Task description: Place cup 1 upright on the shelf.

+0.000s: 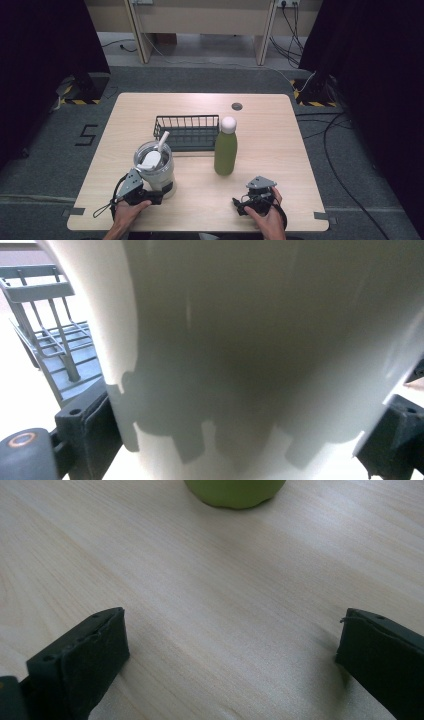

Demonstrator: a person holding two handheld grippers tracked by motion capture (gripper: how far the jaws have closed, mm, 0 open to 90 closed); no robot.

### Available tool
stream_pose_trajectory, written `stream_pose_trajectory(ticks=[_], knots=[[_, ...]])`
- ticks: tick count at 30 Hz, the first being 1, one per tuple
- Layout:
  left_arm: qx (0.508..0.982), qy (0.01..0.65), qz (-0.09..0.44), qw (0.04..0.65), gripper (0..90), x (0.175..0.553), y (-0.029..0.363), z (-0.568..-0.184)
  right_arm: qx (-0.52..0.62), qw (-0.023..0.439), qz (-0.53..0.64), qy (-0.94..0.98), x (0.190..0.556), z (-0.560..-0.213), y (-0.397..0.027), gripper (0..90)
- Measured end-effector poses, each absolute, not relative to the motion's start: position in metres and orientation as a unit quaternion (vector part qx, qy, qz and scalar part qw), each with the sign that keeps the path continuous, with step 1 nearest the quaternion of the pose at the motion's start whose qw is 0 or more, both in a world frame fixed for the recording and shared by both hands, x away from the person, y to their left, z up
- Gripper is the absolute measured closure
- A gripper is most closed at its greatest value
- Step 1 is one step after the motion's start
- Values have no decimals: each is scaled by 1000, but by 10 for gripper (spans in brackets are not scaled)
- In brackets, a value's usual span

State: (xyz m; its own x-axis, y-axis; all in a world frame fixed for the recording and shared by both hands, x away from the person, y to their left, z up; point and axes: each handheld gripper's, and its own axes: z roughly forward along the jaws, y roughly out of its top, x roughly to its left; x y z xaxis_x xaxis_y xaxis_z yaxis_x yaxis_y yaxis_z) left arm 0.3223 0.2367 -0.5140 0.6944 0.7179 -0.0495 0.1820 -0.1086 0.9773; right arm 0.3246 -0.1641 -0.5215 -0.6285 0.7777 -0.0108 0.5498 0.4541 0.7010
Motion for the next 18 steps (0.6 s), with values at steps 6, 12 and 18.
stream_pose_trajectory(ticks=[6, 12, 18], knots=[[706, 316, 234, 588, 98, 322, 236, -515, 399, 166, 340, 835, 324, -522, -163, 5], [704, 316, 234, 591, 102, 322, 236, -515, 398, 166, 340, 836, 324, -522, -163, 4], [707, 316, 233, 588, 104, 322, 236, -514, 394, 167, 341, 837, 325, -522, -163, 4]])
